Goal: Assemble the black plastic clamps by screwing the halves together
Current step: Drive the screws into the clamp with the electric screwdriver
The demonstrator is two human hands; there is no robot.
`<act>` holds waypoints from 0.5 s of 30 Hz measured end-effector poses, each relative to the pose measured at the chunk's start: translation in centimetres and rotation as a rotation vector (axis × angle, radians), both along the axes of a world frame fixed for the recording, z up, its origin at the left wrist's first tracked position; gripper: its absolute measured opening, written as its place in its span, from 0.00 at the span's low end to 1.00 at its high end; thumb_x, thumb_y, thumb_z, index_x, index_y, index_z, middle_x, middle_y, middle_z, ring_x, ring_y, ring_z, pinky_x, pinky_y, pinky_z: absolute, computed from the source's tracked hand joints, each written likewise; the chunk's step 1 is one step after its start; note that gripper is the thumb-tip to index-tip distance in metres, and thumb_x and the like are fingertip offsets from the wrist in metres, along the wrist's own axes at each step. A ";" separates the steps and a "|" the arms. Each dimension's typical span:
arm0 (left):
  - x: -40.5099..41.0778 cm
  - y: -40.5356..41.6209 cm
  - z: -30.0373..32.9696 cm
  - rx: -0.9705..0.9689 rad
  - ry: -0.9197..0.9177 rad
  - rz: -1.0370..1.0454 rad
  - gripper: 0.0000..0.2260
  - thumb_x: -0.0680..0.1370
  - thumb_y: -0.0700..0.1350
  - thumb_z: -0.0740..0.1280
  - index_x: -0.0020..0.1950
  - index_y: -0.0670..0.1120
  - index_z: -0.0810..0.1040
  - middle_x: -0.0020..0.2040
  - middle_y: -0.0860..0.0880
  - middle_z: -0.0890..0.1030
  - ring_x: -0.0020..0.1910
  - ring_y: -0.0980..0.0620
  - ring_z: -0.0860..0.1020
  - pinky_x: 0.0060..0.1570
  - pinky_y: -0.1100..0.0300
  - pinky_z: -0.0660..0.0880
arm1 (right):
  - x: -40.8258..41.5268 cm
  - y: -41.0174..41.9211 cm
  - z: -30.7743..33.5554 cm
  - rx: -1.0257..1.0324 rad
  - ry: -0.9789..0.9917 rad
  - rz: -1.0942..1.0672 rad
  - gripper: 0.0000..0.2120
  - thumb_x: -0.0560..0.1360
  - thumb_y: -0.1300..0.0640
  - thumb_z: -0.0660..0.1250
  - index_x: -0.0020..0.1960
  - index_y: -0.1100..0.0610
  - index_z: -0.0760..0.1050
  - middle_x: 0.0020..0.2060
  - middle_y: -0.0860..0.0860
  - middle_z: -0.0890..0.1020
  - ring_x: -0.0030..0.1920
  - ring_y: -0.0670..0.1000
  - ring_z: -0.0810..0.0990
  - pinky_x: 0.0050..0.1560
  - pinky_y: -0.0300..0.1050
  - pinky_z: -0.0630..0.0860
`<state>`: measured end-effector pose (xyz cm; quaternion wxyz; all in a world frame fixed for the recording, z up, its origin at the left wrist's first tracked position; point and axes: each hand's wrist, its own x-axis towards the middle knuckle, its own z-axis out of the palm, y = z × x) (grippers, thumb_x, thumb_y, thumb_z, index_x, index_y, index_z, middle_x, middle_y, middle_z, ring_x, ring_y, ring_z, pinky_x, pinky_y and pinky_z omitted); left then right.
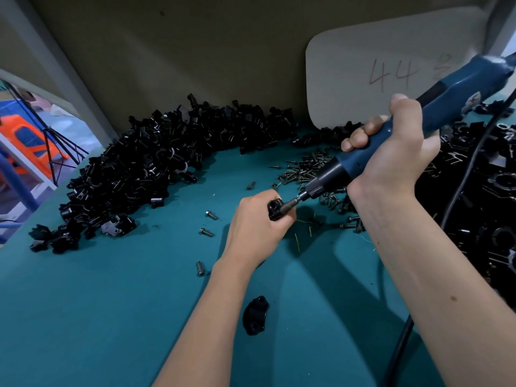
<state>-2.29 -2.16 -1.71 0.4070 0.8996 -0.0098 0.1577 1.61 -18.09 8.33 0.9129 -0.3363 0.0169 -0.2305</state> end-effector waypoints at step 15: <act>-0.2 0.1 0.1 -0.216 0.021 -0.132 0.14 0.76 0.51 0.69 0.33 0.53 0.71 0.27 0.55 0.67 0.27 0.55 0.63 0.28 0.62 0.60 | -0.2 0.1 0.5 -0.007 -0.040 0.067 0.09 0.79 0.60 0.65 0.53 0.57 0.64 0.29 0.51 0.70 0.26 0.50 0.68 0.30 0.45 0.69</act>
